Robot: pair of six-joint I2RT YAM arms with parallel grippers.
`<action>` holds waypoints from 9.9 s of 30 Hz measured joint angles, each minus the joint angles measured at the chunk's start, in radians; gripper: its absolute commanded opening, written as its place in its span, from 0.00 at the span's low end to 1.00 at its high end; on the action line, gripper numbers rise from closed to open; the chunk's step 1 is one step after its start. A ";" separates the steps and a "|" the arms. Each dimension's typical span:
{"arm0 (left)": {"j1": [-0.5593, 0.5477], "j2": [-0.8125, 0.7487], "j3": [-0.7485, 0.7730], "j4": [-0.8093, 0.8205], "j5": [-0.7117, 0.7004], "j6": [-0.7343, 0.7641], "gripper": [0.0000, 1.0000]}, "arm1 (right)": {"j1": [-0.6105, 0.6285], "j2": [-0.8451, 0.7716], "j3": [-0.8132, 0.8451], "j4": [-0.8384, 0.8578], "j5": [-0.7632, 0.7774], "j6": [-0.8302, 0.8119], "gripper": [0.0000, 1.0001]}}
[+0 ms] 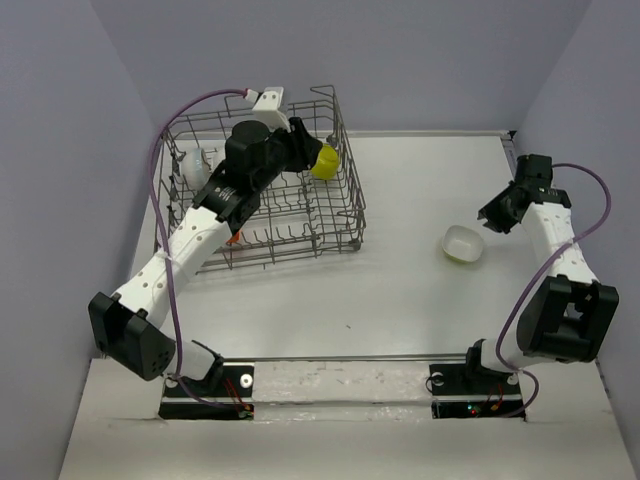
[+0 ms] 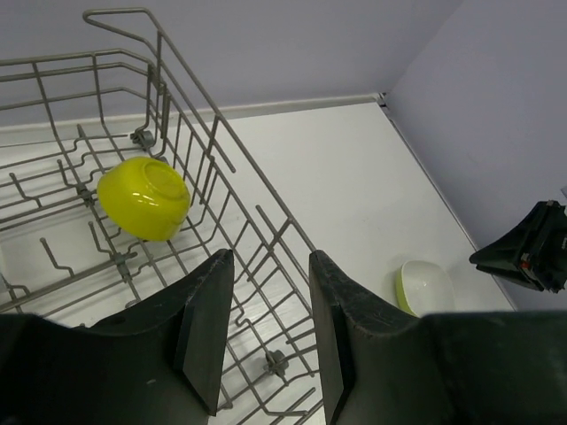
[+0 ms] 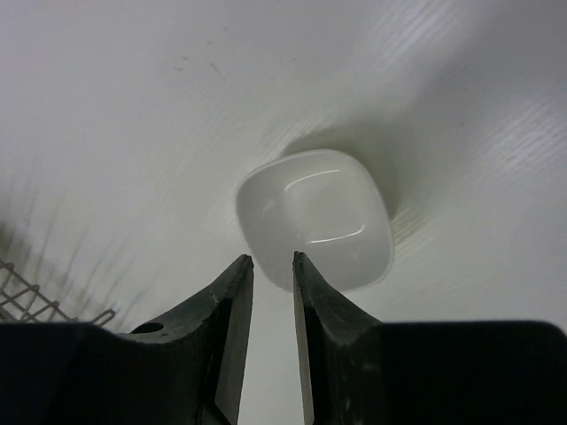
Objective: Load the bowls into the dish rack
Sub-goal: Move the bowl to the center of the board, then pick up the bowl from the center of the board, then place the upside down bowl on the dish rack.
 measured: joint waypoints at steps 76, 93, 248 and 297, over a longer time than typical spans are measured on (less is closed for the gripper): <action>-0.660 1.032 0.660 -0.077 0.042 0.703 0.58 | -0.077 -0.207 0.309 -0.164 -0.014 0.004 0.37; -0.639 1.104 0.770 -0.034 -0.024 0.771 0.59 | -0.077 -0.210 0.324 -0.173 -0.053 0.010 0.37; 0.109 -0.052 -0.323 0.794 0.610 -0.486 0.00 | 0.191 0.089 0.516 -0.040 -0.356 -0.015 0.36; 0.276 0.392 -0.372 1.278 0.608 -1.243 0.00 | 0.714 0.314 0.583 -0.062 -0.116 -0.166 0.36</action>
